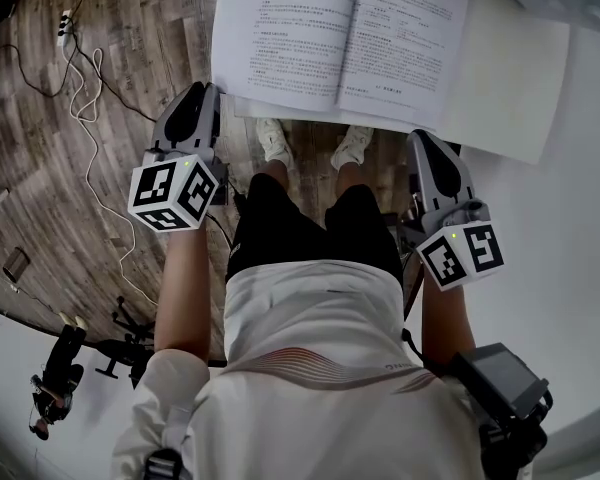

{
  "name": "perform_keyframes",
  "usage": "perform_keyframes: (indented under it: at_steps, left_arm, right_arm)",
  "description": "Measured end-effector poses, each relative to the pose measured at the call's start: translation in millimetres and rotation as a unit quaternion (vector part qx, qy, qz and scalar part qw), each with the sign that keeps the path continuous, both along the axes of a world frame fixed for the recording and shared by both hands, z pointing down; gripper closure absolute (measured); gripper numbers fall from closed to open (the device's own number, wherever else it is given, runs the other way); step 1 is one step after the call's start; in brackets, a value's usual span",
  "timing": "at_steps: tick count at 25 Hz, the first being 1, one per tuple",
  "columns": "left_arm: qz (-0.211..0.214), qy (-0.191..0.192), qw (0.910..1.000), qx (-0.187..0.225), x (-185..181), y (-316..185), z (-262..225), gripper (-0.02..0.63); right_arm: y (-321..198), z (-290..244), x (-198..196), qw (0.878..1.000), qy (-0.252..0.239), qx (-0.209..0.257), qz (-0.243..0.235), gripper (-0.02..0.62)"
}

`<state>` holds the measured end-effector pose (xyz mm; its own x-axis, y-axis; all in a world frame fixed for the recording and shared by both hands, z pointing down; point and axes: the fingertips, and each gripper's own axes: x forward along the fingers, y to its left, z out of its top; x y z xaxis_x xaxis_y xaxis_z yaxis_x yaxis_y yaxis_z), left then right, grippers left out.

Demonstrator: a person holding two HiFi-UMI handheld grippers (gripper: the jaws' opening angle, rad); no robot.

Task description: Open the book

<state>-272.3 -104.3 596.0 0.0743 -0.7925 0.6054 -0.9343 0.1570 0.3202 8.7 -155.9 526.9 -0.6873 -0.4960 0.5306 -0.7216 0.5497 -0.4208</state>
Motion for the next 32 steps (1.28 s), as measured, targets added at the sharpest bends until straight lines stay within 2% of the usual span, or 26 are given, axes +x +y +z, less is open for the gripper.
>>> perform_keyframes:
  at_steps: [7,13,17,19,27,32]
  left_arm:
    - [-0.012,-0.034,0.9986,0.038,-11,-7,-47,0.540]
    - [0.023,-0.045,0.9929,0.107,9,-27,-127,0.546]
    - [0.075,-0.106,0.9809,0.144,33,-30,-181,0.554]
    - [0.098,-0.120,0.9754,0.156,46,-26,-201,0.559]
    - [0.143,-0.135,0.9572,0.212,76,-9,-252,0.595]
    - [0.152,-0.114,0.9489,0.252,78,3,-283,0.595]
  right_arm:
    - [-3,-15,3,1.000,-0.010,0.016,0.002,0.593]
    - [-7,-51,1,0.998,-0.032,0.047,0.002,0.592]
    - [-9,-87,-4,0.996,-0.050,0.076,0.000,0.592]
    - [-8,-104,-7,0.994,-0.056,0.089,0.001,0.592]
    - [8,-151,-9,0.987,-0.062,0.145,0.006,0.592]
    - [30,-182,-15,0.983,-0.051,0.178,0.005,0.592]
